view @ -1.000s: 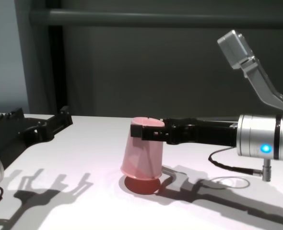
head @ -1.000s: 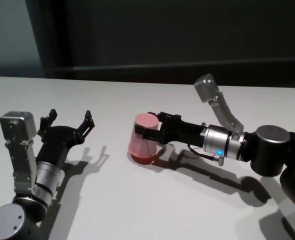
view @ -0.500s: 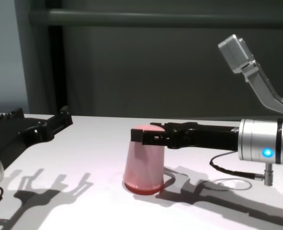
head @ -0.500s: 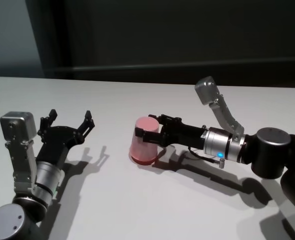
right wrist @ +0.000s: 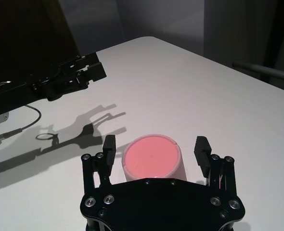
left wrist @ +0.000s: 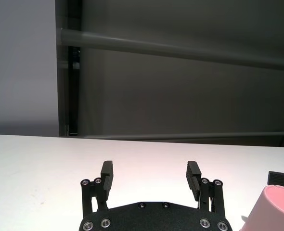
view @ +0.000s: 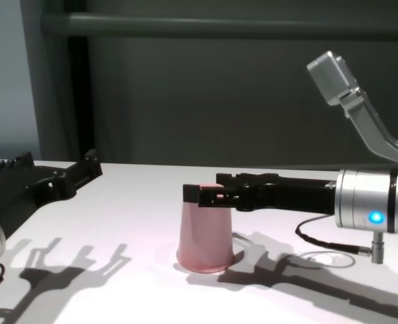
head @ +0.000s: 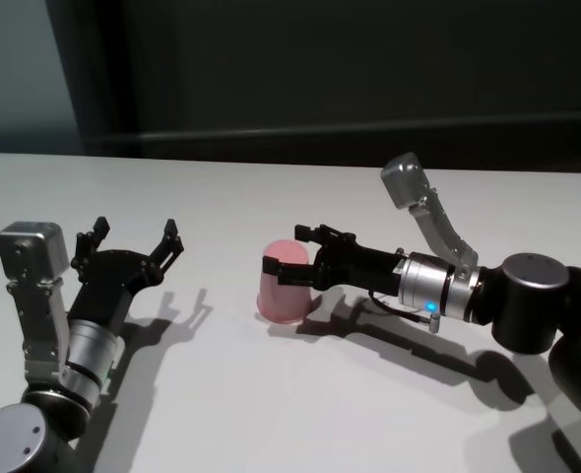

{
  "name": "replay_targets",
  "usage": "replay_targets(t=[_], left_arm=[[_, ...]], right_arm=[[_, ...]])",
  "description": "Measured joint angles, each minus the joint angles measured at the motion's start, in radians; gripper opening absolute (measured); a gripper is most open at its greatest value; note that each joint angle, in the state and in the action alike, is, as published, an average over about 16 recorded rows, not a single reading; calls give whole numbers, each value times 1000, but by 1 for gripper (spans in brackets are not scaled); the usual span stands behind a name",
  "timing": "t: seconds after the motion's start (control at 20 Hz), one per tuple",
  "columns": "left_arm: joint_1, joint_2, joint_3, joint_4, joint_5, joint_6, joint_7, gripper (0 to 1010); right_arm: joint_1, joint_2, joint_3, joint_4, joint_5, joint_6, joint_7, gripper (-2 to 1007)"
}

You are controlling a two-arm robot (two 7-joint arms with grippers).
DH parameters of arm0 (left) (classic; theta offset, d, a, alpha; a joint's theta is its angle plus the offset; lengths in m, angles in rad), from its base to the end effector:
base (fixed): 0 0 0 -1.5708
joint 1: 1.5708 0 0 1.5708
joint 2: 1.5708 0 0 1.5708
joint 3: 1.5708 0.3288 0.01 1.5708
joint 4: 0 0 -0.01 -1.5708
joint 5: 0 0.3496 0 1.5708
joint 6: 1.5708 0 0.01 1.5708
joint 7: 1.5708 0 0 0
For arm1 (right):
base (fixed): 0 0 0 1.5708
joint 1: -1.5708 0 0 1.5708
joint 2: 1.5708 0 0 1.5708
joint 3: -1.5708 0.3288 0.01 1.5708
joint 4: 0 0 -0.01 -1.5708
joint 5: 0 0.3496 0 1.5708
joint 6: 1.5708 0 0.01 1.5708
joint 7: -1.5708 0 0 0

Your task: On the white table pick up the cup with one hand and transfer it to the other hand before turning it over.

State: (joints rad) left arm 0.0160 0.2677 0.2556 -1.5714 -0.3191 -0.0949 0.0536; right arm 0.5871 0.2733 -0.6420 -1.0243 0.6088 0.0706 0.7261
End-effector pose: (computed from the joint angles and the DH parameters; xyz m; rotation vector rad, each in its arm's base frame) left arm 0.3520 -0.0005 -0.3560 -0.0521 0.0470 1.3822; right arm 0.5155 0.0384 -0.3245 -0.0746 0.2229 -0.4807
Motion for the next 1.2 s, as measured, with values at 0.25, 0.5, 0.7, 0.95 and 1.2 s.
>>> replay_targets(t=[0.25, 0.5, 0.7, 0.95, 1.2], left_arm=[[0, 0, 0, 0, 0, 0, 0, 1003], [0, 0, 0, 0, 0, 0, 0, 1003], [0, 0, 0, 0, 0, 0, 0, 1003], [0, 0, 0, 0, 0, 0, 0, 1003], [0, 0, 0, 0, 0, 0, 0, 1003]], right_arm=[[-7, -10, 17, -4, -3, -24, -17, 1000], [-22, -26, 40, -11, -8, -74, -49, 1000], [-39, -43, 62, -19, -19, -126, -87, 1000], [-62, -64, 91, -27, -38, -191, -146, 1000], [-84, -80, 120, -37, -59, -239, -207, 1000]])
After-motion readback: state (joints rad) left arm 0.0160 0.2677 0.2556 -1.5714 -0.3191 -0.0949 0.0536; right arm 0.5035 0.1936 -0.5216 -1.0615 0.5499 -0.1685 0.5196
